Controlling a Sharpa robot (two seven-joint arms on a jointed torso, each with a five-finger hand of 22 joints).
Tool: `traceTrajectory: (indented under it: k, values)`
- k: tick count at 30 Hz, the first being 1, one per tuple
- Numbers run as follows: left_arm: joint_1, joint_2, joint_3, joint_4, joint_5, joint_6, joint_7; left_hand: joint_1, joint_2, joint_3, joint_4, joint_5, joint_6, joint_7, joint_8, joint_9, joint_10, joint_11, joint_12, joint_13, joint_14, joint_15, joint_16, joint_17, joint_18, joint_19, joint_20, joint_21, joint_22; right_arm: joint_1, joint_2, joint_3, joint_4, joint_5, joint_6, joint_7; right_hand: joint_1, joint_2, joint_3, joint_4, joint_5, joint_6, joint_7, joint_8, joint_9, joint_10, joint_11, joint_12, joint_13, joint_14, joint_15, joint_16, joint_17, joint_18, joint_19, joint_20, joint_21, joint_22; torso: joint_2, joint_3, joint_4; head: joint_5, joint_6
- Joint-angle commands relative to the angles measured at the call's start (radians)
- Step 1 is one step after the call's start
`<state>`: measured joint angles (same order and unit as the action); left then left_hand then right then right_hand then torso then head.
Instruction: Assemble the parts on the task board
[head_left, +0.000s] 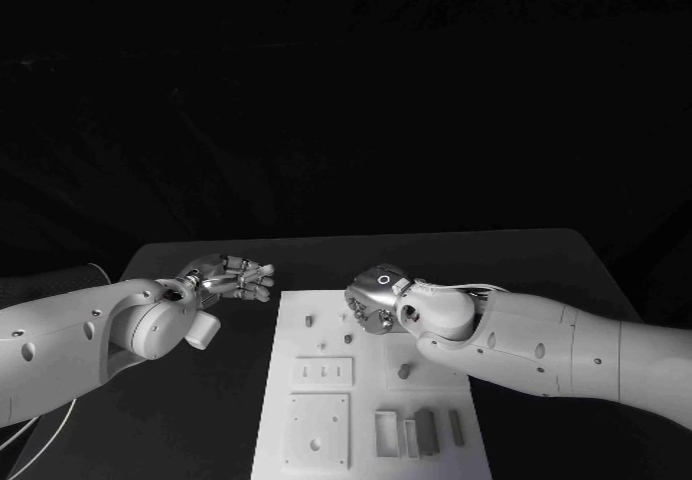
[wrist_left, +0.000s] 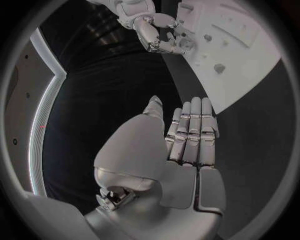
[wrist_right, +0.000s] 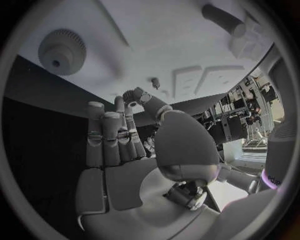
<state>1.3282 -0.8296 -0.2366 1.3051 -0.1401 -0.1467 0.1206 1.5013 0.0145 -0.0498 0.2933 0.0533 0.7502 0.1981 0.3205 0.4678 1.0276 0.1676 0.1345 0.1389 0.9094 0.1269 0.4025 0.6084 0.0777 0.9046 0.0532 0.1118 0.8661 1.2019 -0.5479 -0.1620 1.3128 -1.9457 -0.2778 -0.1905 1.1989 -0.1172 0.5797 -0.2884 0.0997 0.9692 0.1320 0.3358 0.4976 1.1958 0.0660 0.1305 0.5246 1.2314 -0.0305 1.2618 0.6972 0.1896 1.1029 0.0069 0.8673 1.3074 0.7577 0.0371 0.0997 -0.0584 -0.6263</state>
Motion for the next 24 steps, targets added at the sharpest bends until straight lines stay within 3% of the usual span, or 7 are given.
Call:
traceTrajectory:
  k: [1, 13, 24]
  values:
    - [0.001, 0.004, 0.001, 0.001, -0.004, 0.016, 0.007, 0.003, 0.0, -0.004, 0.0, -0.004, 0.007, 0.008, -0.005, -0.001, 0.007, 0.001, -0.006, 0.001, 0.005, 0.0, -0.006, 0.001, 0.01, 0.001, -0.009, -0.004, -0.002, 0.0, 0.013, 0.002, -0.009, -0.058, -0.04, -0.04, -0.005, -0.005, 0.008, -0.001, 0.001, 0.007, -0.001, 0.006, 0.002, 0.011, 0.005, -0.003, 0.0, -0.001, -0.008, 0.006, 0.0, 0.072, 0.003, -0.005, 0.007, 0.022, 0.001, 0.0003, 0.0012, 0.002, 0.007]
    - [0.001, 0.011, 0.001, -0.005, -0.005, 0.015, 0.007, 0.003, 0.001, -0.005, 0.0, -0.004, 0.007, 0.008, -0.006, -0.002, 0.007, 0.001, -0.007, 0.001, 0.005, 0.0, -0.008, 0.003, 0.008, 0.001, -0.01, -0.005, -0.002, 0.0, 0.078, 0.01, -0.095, -0.065, -0.08, -0.032, -0.003, -0.01, 0.01, -0.001, 0.001, 0.008, -0.002, 0.005, 0.002, 0.013, 0.004, -0.005, 0.003, 0.0, -0.009, 0.007, 0.0, 0.072, 0.005, -0.007, 0.009, 0.021, 0.001, 0.0005, 0.0013, 0.007, 0.022]
    - [0.001, 0.017, 0.001, -0.009, -0.005, 0.017, 0.008, 0.004, 0.002, -0.005, 0.0, -0.004, 0.007, 0.008, -0.006, -0.002, 0.007, 0.001, -0.008, 0.001, 0.006, 0.0, -0.009, 0.004, 0.007, 0.002, -0.011, -0.005, -0.002, 0.0, 0.106, 0.012, -0.145, -0.053, -0.083, -0.016, -0.004, -0.012, 0.011, -0.001, 0.001, 0.009, -0.002, 0.004, 0.003, 0.015, 0.004, -0.006, 0.004, 0.001, -0.009, 0.007, -0.001, 0.072, 0.006, -0.008, 0.01, 0.021, 0.001, -0.0003, 0.0017, 0.015, 0.021]
